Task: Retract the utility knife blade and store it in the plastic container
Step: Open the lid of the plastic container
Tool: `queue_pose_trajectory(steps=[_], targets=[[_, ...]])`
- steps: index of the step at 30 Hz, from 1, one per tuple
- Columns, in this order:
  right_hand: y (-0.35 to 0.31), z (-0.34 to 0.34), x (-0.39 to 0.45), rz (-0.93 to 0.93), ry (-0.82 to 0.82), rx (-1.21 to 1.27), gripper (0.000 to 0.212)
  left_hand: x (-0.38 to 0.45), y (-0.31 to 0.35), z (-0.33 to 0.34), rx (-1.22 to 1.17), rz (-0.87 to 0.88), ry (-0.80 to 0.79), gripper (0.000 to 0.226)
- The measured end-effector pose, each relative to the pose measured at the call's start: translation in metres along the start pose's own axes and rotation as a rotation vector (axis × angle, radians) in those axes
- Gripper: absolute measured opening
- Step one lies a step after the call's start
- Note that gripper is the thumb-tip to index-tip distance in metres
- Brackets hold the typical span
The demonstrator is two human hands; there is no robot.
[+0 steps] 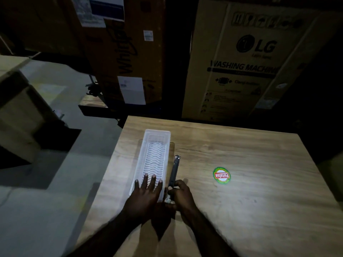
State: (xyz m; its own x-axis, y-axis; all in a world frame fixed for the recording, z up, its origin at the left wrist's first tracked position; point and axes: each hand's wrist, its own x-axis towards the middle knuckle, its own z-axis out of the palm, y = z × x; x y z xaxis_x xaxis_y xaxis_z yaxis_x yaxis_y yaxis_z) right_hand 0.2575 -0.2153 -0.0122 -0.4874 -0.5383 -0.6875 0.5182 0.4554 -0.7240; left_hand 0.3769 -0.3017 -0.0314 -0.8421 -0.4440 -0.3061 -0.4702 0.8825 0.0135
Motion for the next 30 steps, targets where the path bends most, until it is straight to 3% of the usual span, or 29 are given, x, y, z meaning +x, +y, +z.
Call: queue_pose_trajectory(steps=[13,20,25,30], targets=[[0.0,-0.002,0.011,-0.001,-0.037,-0.1,0.017,0.005,0.0,0.006,0.144,0.1,0.067,0.05],[0.002,-0.005,0.009,0.037,-0.101,-0.037,0.023,0.0,-0.012,0.01,0.028,0.141,0.171,0.061],[0.001,-0.005,0.007,0.014,-0.133,-0.019,0.024,-0.015,-0.024,0.014,-0.093,0.055,0.146,0.062],[0.006,-0.007,0.012,0.004,-0.07,-0.097,0.015,-0.028,-0.017,0.003,-0.35,0.081,0.401,0.056]])
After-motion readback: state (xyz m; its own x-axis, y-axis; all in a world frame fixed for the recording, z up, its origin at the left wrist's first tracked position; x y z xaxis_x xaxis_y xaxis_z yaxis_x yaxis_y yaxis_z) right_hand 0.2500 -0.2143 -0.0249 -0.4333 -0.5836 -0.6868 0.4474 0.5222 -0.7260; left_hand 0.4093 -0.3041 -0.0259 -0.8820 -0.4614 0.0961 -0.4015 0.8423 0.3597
